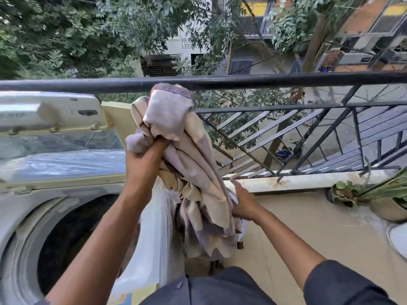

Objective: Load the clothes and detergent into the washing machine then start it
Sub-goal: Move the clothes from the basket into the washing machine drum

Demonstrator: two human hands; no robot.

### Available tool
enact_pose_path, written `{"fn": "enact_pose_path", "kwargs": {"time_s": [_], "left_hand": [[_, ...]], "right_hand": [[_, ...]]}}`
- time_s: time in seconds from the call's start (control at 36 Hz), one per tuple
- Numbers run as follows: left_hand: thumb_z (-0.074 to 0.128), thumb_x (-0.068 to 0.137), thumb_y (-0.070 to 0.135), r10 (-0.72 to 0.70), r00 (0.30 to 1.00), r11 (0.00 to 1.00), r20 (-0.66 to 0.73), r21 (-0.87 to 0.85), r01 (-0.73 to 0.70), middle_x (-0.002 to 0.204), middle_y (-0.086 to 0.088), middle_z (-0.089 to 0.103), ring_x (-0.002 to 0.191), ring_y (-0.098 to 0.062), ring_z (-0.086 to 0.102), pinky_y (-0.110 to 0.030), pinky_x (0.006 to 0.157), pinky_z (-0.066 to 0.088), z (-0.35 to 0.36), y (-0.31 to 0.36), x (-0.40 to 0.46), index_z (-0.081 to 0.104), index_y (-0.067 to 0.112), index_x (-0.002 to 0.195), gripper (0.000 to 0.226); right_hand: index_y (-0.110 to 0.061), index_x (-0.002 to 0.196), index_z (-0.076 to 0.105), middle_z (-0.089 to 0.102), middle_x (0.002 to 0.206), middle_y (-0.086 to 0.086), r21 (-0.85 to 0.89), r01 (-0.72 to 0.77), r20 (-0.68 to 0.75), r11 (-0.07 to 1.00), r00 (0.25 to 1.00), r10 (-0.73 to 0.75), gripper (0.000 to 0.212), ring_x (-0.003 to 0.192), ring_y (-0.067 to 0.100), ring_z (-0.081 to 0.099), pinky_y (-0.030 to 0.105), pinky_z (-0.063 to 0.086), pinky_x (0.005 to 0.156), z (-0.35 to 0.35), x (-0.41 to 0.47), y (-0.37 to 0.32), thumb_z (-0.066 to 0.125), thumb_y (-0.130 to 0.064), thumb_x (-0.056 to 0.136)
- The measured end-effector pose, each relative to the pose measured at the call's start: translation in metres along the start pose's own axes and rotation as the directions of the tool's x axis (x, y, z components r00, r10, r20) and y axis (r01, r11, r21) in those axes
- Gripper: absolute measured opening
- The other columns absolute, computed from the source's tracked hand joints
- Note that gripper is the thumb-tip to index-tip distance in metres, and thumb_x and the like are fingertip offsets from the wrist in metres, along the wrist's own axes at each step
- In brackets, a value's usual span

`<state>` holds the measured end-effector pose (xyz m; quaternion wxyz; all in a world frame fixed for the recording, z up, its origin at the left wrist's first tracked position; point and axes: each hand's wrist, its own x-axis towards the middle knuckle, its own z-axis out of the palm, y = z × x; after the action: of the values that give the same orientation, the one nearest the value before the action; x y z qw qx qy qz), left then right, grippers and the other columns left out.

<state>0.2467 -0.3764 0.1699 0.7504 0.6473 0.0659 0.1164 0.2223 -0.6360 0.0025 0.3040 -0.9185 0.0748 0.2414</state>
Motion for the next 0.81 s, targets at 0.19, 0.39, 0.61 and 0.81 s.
{"fn": "enact_pose_path", "kwargs": {"time_s": [0.19,0.39,0.61,0.81], "left_hand": [[0.079,0.069,0.046,0.067,0.994,0.997,0.089,0.032,-0.07,0.067,0.018,0.066,0.065,0.001,0.061,-0.02,0.056,0.053,0.004,0.009,0.008,0.069,0.031,0.064,0.019],[0.079,0.067,0.045,-0.008,0.987,0.987,0.16,0.16,-0.018,0.074,0.017,0.075,0.071,0.005,0.068,-0.014,0.06,0.053,0.0,-0.016,-0.001,0.075,0.032,0.075,0.016],[0.077,0.069,0.047,-0.109,0.982,0.963,0.155,0.26,0.066,0.08,0.003,0.077,0.076,-0.007,0.07,-0.026,0.063,0.055,0.001,-0.034,-0.011,0.073,0.008,0.087,0.043],[0.088,0.06,0.075,-0.215,0.832,0.975,0.511,0.157,0.155,0.08,0.001,0.079,0.071,-0.013,0.075,-0.024,0.061,0.059,-0.002,-0.018,-0.02,0.081,0.027,0.083,0.053]], "right_hand": [[-0.025,0.121,0.068,0.07,0.126,0.008,-0.075,-0.011,0.023,0.997,1.0,0.013,0.042,0.118,0.03,0.064,0.03,0.042,0.077,0.039,0.006,0.013,0.057,-0.042,0.085],[-0.006,0.086,0.072,0.065,0.082,0.014,0.683,-0.116,-0.172,0.721,0.934,0.313,0.023,0.075,0.025,0.06,0.031,0.041,0.066,-0.025,-0.001,-0.014,0.05,-0.008,0.079],[-0.005,0.105,0.073,0.073,0.096,0.015,0.945,0.283,-0.266,0.165,0.957,-0.118,0.034,0.086,0.024,0.067,0.035,0.053,0.08,-0.117,-0.066,-0.084,0.04,-0.003,0.101],[-0.006,0.112,0.073,0.073,0.099,0.012,0.96,0.28,-0.249,-0.011,0.833,-0.494,0.027,0.093,0.021,0.069,0.035,0.057,0.088,-0.123,-0.101,-0.137,0.049,-0.014,0.103]]}}
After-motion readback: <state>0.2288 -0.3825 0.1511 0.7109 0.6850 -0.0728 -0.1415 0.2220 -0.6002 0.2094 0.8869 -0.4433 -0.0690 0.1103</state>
